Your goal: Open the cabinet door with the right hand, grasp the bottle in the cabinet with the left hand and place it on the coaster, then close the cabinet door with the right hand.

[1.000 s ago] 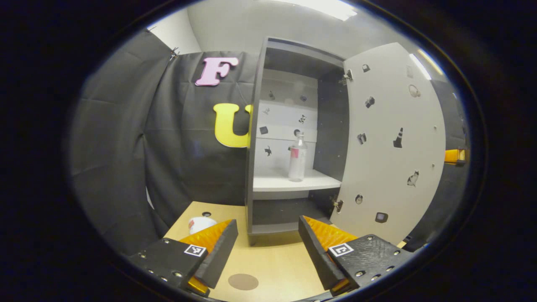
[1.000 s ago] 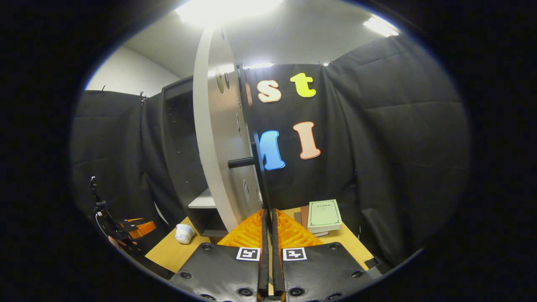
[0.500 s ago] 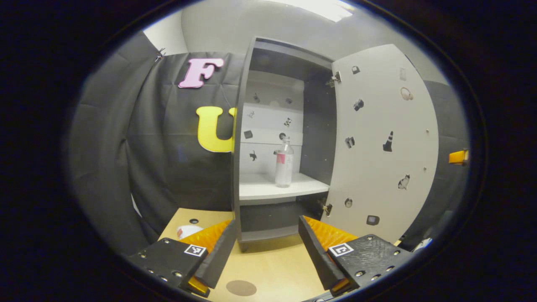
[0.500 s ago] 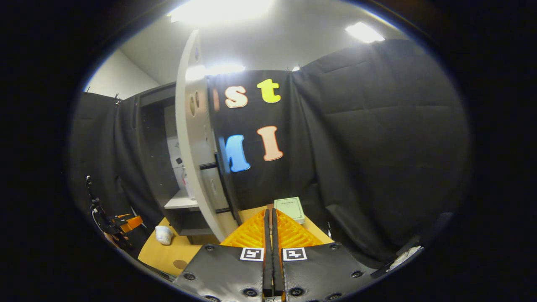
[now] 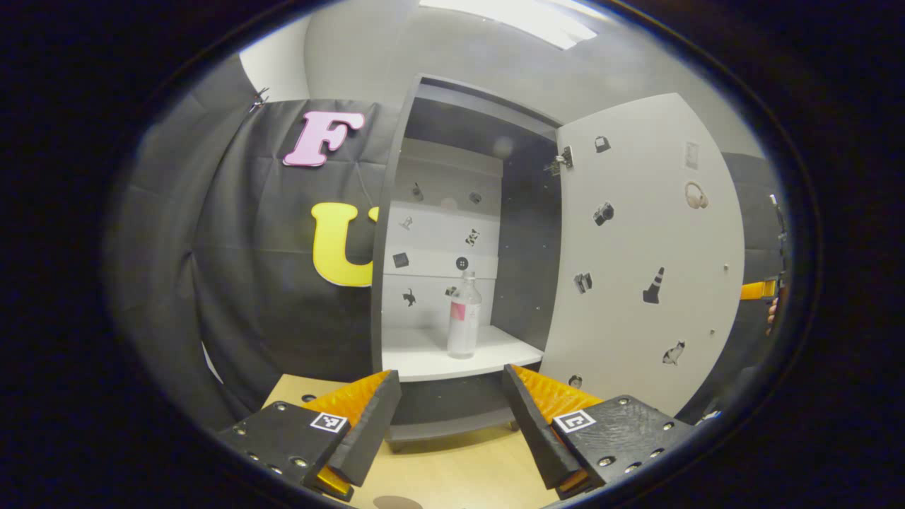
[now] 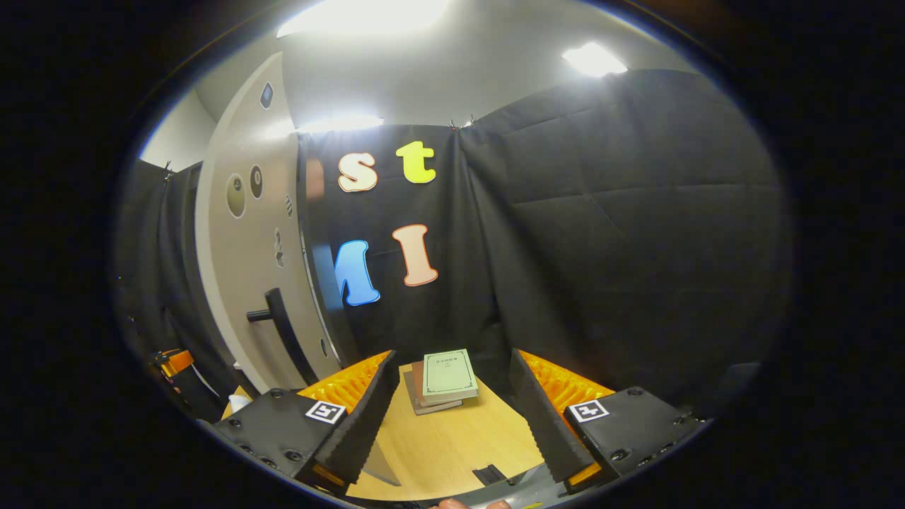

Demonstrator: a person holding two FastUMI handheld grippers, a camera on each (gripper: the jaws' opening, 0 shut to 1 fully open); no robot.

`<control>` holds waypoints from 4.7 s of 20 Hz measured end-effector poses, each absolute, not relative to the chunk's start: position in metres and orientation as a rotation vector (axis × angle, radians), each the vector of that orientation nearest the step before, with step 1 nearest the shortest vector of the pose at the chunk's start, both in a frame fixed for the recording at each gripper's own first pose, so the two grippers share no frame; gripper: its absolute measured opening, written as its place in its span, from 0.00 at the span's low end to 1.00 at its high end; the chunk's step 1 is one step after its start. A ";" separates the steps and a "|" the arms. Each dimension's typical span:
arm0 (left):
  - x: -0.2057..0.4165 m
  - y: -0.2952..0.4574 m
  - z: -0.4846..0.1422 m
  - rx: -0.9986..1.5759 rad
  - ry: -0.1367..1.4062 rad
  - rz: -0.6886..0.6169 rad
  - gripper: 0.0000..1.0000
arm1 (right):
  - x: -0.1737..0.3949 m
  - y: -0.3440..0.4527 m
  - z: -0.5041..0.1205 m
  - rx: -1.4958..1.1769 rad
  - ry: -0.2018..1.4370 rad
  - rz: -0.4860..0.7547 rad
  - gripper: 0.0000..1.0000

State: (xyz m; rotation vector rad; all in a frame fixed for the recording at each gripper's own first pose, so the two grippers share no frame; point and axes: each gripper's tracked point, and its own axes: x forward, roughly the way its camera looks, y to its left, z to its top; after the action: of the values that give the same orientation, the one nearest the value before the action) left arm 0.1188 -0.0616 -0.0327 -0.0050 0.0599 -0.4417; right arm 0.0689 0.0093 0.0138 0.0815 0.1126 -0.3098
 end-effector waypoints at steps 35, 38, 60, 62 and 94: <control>0.398 -0.222 -0.081 0.032 0.143 -0.441 0.89 | 0.244 -0.059 -0.044 0.060 0.225 -0.211 0.98; 0.407 -0.224 -0.080 0.022 0.139 -0.446 0.90 | 0.249 -0.057 -0.049 0.080 0.234 -0.203 0.92; 0.372 -0.217 -0.045 0.099 0.046 -0.417 0.70 | 0.273 -0.062 -0.067 0.110 0.266 -0.138 0.98; 0.355 -0.209 -0.036 0.097 0.033 -0.415 0.70 | 0.273 -0.057 -0.065 0.122 0.256 -0.126 0.98; 0.075 0.064 -0.286 0.109 0.186 -0.156 0.69 | 0.156 -0.005 -0.011 0.039 0.195 -0.093 0.98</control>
State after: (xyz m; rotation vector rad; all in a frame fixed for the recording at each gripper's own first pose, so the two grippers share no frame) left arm 0.0751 0.0644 -0.2857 0.1093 0.1860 -0.1561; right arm 0.1565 -0.0046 -0.0106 0.0394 0.1952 -0.0934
